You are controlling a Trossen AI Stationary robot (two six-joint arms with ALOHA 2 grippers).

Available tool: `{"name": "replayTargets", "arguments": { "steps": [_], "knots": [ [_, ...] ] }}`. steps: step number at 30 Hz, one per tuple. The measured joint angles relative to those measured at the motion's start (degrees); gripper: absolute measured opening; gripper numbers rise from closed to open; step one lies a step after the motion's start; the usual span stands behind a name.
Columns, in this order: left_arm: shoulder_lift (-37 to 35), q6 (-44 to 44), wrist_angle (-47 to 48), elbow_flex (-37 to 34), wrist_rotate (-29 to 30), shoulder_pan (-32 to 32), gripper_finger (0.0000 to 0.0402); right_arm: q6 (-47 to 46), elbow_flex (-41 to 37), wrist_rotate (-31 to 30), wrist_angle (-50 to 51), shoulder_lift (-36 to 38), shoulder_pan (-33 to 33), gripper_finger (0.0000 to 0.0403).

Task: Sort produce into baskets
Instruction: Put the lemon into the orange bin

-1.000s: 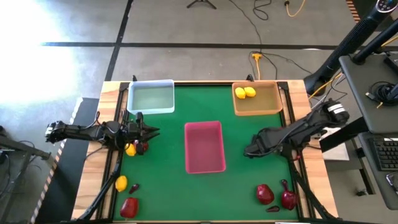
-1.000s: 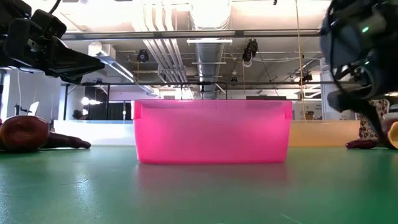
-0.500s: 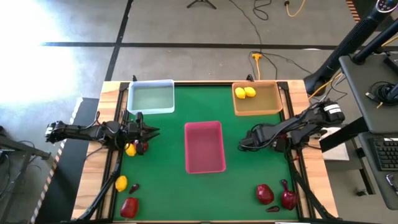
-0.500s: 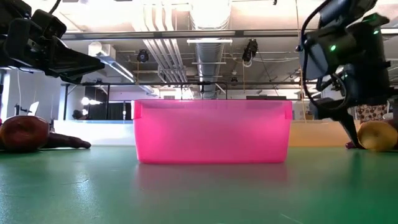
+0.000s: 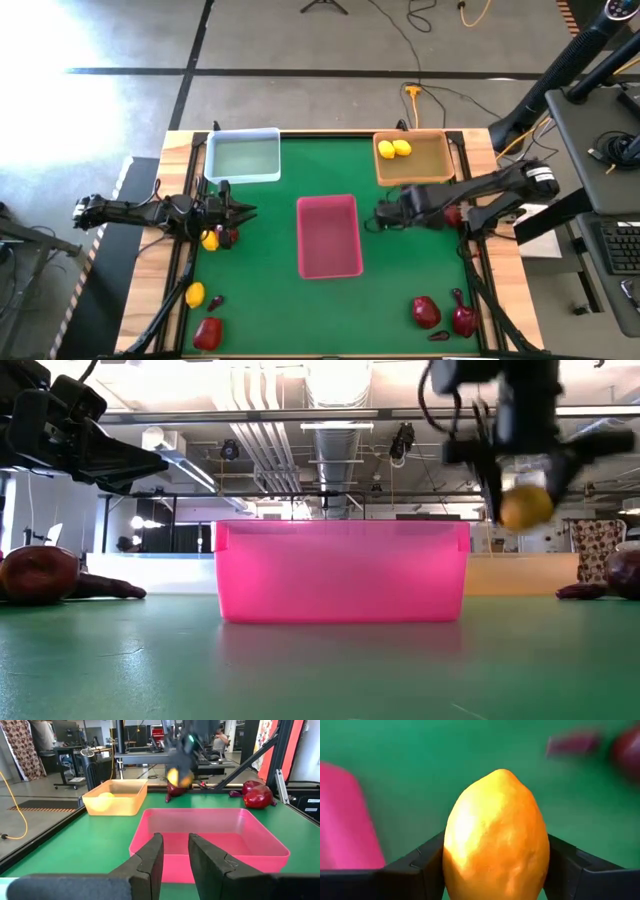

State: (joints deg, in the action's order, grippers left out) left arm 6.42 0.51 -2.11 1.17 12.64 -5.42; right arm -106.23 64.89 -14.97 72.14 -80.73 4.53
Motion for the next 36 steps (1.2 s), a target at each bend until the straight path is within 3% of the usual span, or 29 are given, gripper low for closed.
{"name": "replayTargets", "arguments": {
  "steps": [3, 6, 13, 18, 24, 31, 34, 36],
  "knots": [
    [0.00, -0.01, 0.00, -0.02, 0.00, 0.01, 0.0075, 10.19, 5.32, -5.05, 5.20, 0.79, -7.42, 0.0236],
    [0.00, -0.01, -0.02, -0.01, 0.00, 0.01, 0.0075, 25.83, 6.05, -6.17, 3.87, 0.97, -18.62, 0.0229],
    [0.00, -0.01, -0.02, -0.01, 0.00, 0.01, 0.0075, 59.48, 1.93, -5.56, -11.87, -1.84, -45.46, 0.0237],
    [0.00, -0.01, 0.00, -0.02, -0.01, 0.00, 0.0075, 71.11, -2.11, -0.82, -22.04, -4.94, -56.43, 0.0233],
    [0.00, 0.00, 0.00, -0.02, 0.00, 0.01, 0.0075, 77.50, -5.10, 2.92, -30.55, -9.24, -63.34, 0.0239],
    [-0.02, -0.43, -1.87, -0.01, -0.04, 0.00, 0.0075, 80.93, -5.35, 5.68, -34.51, -15.01, -65.16, 0.0241],
    [-0.02, -6.81, -3.82, -0.02, -0.11, -0.03, 0.0075, 81.00, -5.23, 5.97, -36.74, -15.67, -65.06, 0.0251],
    [-0.02, -15.51, -4.56, -0.01, -0.10, -0.03, 0.0075, 81.27, -5.11, 6.61, -37.22, -15.65, -65.06, 0.0261]
  ]
}}
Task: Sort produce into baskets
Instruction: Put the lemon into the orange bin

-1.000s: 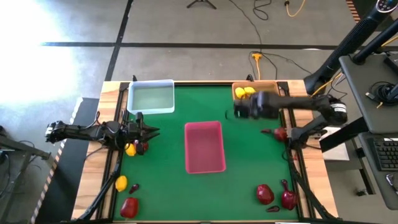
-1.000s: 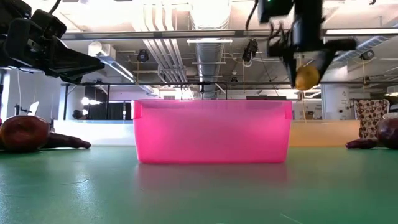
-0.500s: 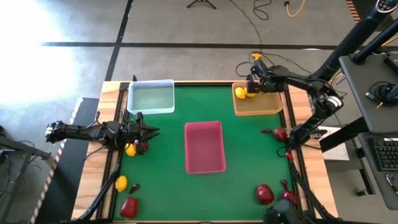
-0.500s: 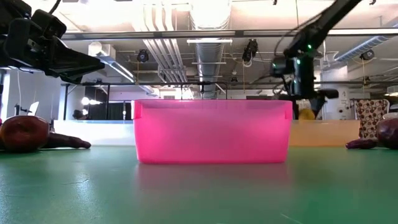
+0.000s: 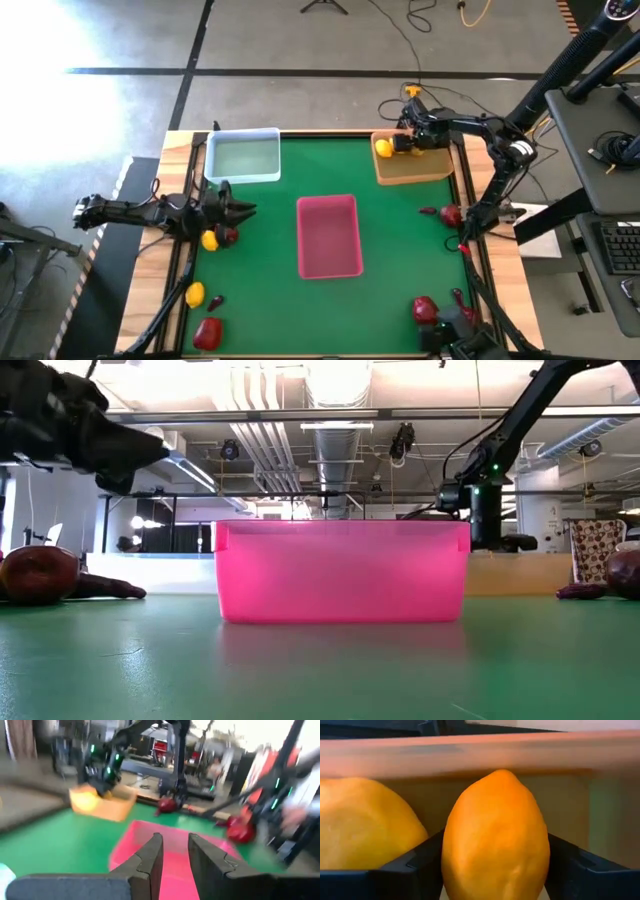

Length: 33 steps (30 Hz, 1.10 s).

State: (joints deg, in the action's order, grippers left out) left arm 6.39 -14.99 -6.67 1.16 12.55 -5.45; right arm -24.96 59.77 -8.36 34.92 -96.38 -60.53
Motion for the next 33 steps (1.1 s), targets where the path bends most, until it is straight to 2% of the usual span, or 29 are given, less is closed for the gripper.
{"name": "replayTargets", "arguments": {
  "steps": [4, 6, 13, 18, 20, 22, 24, 26, 30, 33],
  "knots": [
    [0.00, -22.50, -2.51, -0.01, 1.85, 0.00, 0.0075, 0.86, 0.93, 0.00, -0.41, 1.71, 0.00, 0.0285],
    [0.01, -27.67, -2.59, -0.01, 2.04, 0.00, 0.0075, 1.93, 1.15, -0.02, -0.59, 2.78, 0.00, 0.0296],
    [0.00, -30.21, -6.68, -0.01, 1.93, -0.02, 0.0075, -2.19, 2.99, -0.39, 2.78, 9.31, 0.50, 0.0323],
    [0.00, -27.94, -9.27, -0.01, 5.44, 0.04, 0.0075, -3.67, 4.53, -0.65, 2.92, 18.13, 6.78, 0.0321],
    [0.06, -28.51, -10.71, -0.01, 2.91, 0.04, 0.0075, -5.16, 4.84, -0.67, 3.21, 21.77, 11.50, 0.0315],
    [0.35, -29.21, -9.99, 1.00, -4.00, -0.15, 0.0075, -7.63, 4.90, -0.80, 3.44, 25.37, 17.57, 0.0308],
    [1.55, -29.24, -3.17, 4.25, -9.50, -0.71, 0.0074, -11.02, 4.93, -1.51, 3.10, 28.53, 24.73, 0.0301],
    [3.76, -27.96, 7.38, 9.20, -11.87, -1.61, 0.0071, -15.03, 4.69, -4.75, 3.40, 30.78, 32.87, 0.0296],
    [11.26, -23.75, 29.74, 21.32, -12.51, -3.53, 0.0068, -22.04, 4.68, -16.89, 3.50, 32.65, 49.12, 0.0289],
    [18.52, -22.99, 43.03, 29.19, -12.54, -4.38, 0.0068, -25.05, 5.29, -25.04, 3.49, 32.49, 58.03, 0.0288]
  ]
}}
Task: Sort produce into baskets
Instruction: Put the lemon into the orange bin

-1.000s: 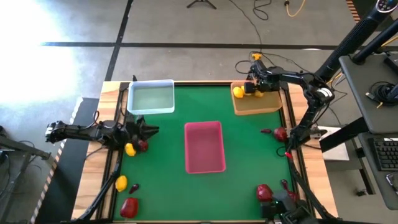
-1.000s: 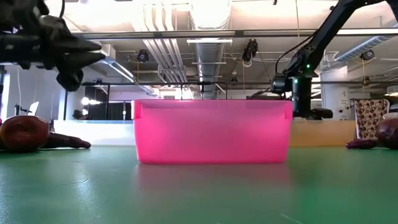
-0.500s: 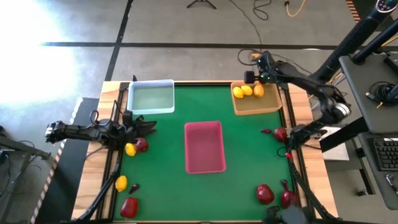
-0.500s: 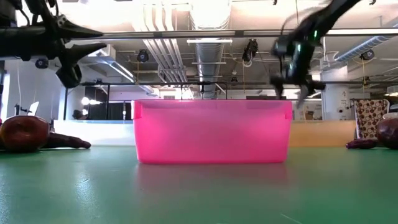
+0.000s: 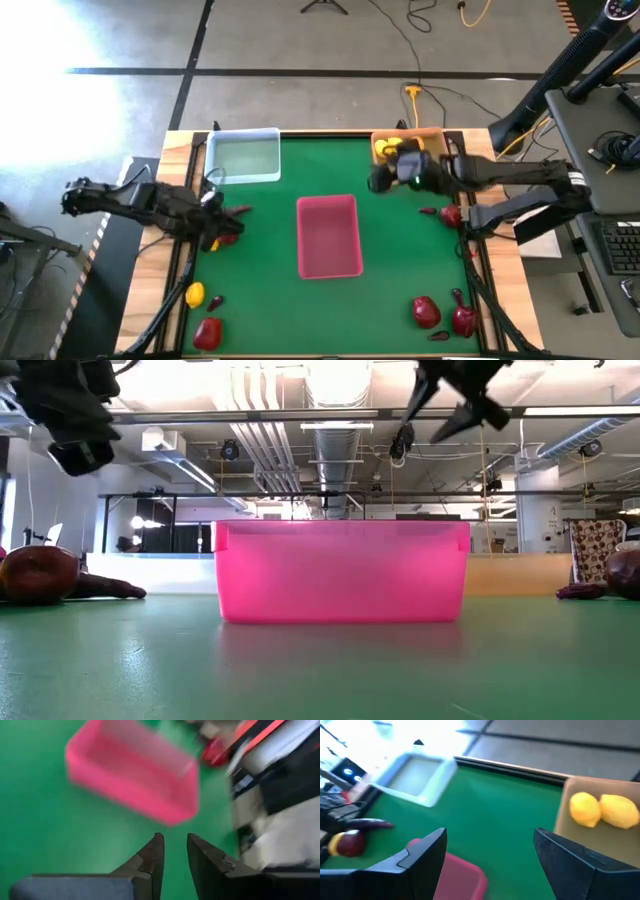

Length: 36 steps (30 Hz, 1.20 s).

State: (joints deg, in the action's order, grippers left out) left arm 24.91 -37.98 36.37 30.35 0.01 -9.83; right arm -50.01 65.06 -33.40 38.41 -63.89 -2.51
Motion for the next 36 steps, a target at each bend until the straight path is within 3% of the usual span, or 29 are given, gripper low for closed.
{"name": "replayTargets", "arguments": {
  "steps": [5, 10, 17, 21, 29, 36],
  "knots": [
    [11.93, -2.69, 18.03, 8.56, -0.02, -0.67, 0.0070, -0.40, 1.19, -9.23, -0.09, -1.55, 8.22, 0.0288],
    [22.75, -3.31, 30.66, 12.76, -1.10, -0.69, 0.0102, -0.58, 1.29, -11.11, -0.10, -1.86, 9.75, 0.0288],
    [36.32, -4.37, 38.63, 15.38, -1.65, -0.67, 0.0204, 1.06, 1.31, -10.10, 0.35, -1.86, 11.15, 0.0288],
    [42.83, -1.80, 41.21, 15.65, -5.76, -0.67, 0.0251, 2.11, 1.31, -10.10, 0.36, -1.86, 11.13, 0.0288],
    [52.88, 6.57, 40.67, 15.47, -7.00, -0.56, 0.0265, 2.52, 1.31, -9.66, 0.36, -1.84, 11.85, 0.0288],
    [64.20, 21.09, 43.46, 15.40, -5.31, -0.41, 0.0265, 2.50, 1.30, -9.67, 0.36, -1.84, 12.14, 0.0288]
  ]
}}
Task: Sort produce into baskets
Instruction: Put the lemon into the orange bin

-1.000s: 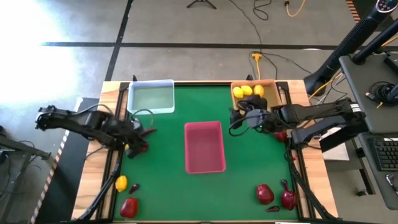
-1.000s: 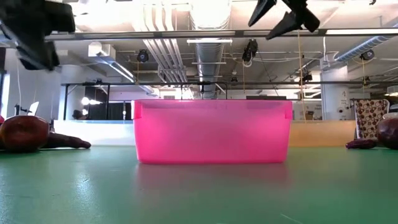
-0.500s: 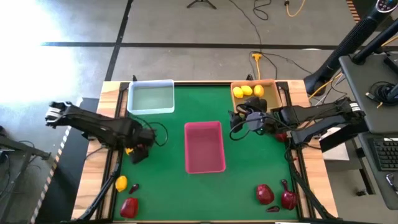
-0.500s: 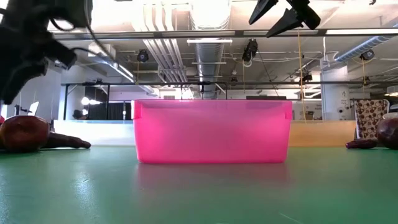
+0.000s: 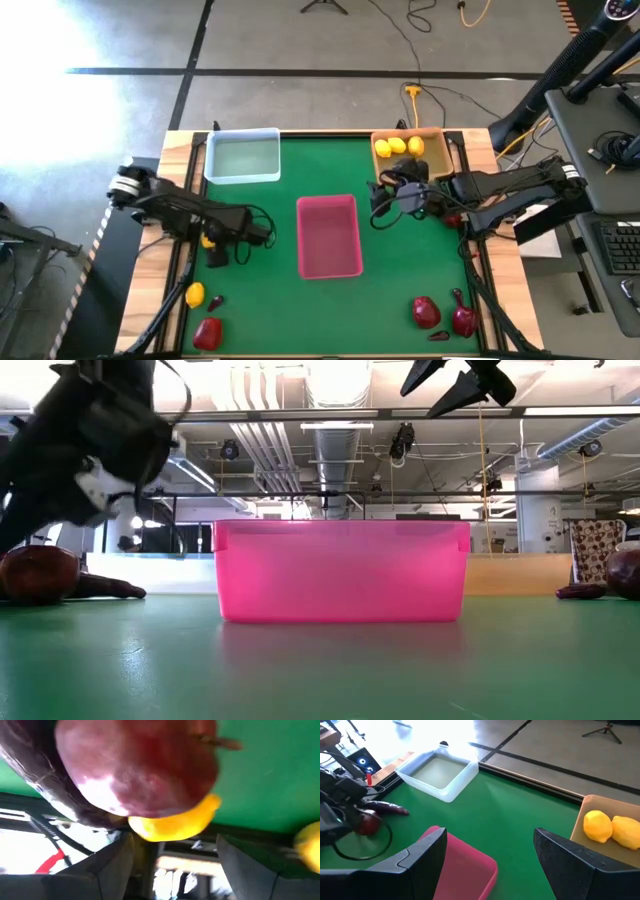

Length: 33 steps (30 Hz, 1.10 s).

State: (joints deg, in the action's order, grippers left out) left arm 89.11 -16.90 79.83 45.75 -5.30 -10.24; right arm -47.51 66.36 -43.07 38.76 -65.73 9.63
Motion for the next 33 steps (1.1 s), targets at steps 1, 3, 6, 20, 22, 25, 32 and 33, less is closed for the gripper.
{"name": "replayTargets", "arguments": {
  "steps": [1, 3, 6, 20, 22, 25, 32, 33],
  "knots": [
    [1.38, 1.48, 0.34, -0.05, 0.06, -0.01, 0.0265, -0.05, 0.00, 0.00, 0.00, 0.00, 0.00, 0.0288],
    [3.77, 4.18, 0.31, -0.45, 0.16, -0.20, 0.0265, -0.46, 0.00, 0.02, 0.00, 0.00, 0.00, 0.0288],
    [6.40, 6.91, 0.03, -1.32, 0.87, -0.58, 0.0265, -0.51, -0.01, 0.88, 0.00, 0.00, 0.02, 0.0288],
    [6.97, 5.26, -4.76, -0.93, -5.18, -9.58, 0.0233, -0.54, 0.00, 3.06, 1.16, 0.02, 0.00, 0.0288],
    [6.32, 4.01, -5.78, -0.24, -7.81, -12.55, 0.0225, -0.50, -0.02, 3.08, 2.03, 0.02, 0.00, 0.0288],
    [5.87, 0.30, -7.44, 0.66, -10.10, -17.21, 0.0211, -0.11, -0.02, 3.23, 2.04, 0.04, 0.00, 0.0288],
    [5.80, -11.17, -12.54, 3.77, -8.74, -26.46, 0.0202, 3.27, -0.02, 6.62, 3.06, 0.07, 0.00, 0.0288],
    [5.74, -12.46, -13.91, 4.13, -7.79, -27.02, 0.0205, 3.65, -0.02, 7.06, 3.27, 0.07, 0.00, 0.0288]
  ]
}}
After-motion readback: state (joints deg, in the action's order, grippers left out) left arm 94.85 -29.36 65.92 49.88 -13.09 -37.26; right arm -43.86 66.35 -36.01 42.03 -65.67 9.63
